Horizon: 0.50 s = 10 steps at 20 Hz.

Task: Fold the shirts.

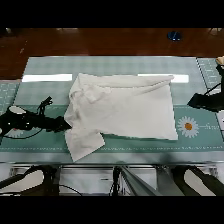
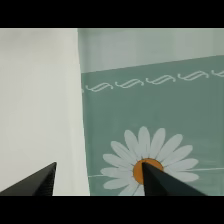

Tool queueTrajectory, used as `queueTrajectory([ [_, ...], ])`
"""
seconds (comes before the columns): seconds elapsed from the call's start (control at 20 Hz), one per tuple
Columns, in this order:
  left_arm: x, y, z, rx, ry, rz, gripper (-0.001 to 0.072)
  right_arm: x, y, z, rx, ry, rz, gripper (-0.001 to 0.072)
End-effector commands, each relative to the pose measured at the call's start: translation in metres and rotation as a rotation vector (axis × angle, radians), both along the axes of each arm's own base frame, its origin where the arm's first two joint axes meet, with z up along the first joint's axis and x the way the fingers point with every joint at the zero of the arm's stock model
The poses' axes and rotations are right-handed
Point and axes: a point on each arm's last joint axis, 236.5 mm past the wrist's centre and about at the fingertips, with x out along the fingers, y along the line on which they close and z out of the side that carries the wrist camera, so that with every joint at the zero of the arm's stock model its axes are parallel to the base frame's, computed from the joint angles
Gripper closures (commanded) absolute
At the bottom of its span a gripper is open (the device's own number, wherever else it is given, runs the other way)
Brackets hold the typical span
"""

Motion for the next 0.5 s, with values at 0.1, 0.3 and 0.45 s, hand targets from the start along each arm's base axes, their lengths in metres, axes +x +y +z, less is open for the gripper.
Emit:
queueTrajectory([
  [0.1,-0.002,0.003,-0.006,0.029,-0.016,-0.043,0.0681,-0.026,-0.015,0.000,0.193,0.010,-0.098,0.0123],
  [0.3,-0.001,0.003,-0.006,0.027,-0.030,-0.059,0.0681,-0.049,-0.005,-0.021,0.437,0.004,-0.224,0.0122],
  [0.45,-0.001,0.003,-0.006,0.027,-0.039,-0.071,0.0681,-0.074,0.032,-0.051,0.565,0.094,-0.228,0.0122],
])
